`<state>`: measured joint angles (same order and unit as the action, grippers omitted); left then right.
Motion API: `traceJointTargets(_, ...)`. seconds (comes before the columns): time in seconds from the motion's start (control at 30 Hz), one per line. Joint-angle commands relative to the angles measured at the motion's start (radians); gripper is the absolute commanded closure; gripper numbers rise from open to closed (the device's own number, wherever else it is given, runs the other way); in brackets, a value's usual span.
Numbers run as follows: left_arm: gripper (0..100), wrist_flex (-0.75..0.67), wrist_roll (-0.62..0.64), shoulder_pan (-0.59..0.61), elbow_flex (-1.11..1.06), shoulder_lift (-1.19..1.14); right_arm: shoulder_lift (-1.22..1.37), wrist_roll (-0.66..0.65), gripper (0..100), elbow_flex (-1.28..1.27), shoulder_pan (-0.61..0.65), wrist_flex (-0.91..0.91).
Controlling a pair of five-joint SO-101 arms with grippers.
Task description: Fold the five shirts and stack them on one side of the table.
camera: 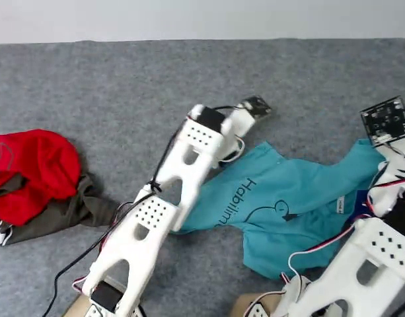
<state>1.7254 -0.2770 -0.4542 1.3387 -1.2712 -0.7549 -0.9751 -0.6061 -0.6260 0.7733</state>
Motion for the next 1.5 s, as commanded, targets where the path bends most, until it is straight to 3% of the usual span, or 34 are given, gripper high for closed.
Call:
traceJointTargets(0.0,98,0.018,-0.012,-0.028,0.051,0.055,-0.042,-0.006,98.8,0.011,0.018,-0.005)
traceJointTargets(0.2,88,0.015,-0.005,-0.063,0.101,0.063,-0.042,-0.006,98.8,0.009,0.027,-0.005)
traceJointTargets(0.33,85,-0.003,0.029,-0.063,0.186,0.054,-0.042,-0.006,98.8,0.009,0.027,-0.005)
traceJointTargets(0.6,82,-0.002,0.029,-0.087,0.13,-0.029,-0.042,-0.006,98.8,0.009,0.027,-0.005)
traceJointTargets(0.77,84,0.017,0.023,-0.091,0.127,-0.037,-0.042,-0.009,98.8,0.009,0.027,-0.005)
traceJointTargets(1.03,100,0.029,0.021,-0.092,0.076,-0.029,-0.042,-0.011,98.8,0.009,0.027,-0.007)
traceJointTargets(1.3,100,0.032,0.023,0.028,0.068,-0.009,-0.041,-0.011,98.8,0.009,0.028,-0.07)
traceJointTargets(1.47,100,0.032,0.025,0.081,-0.081,0.112,-0.039,-0.012,98.8,0.009,0.068,-0.062)
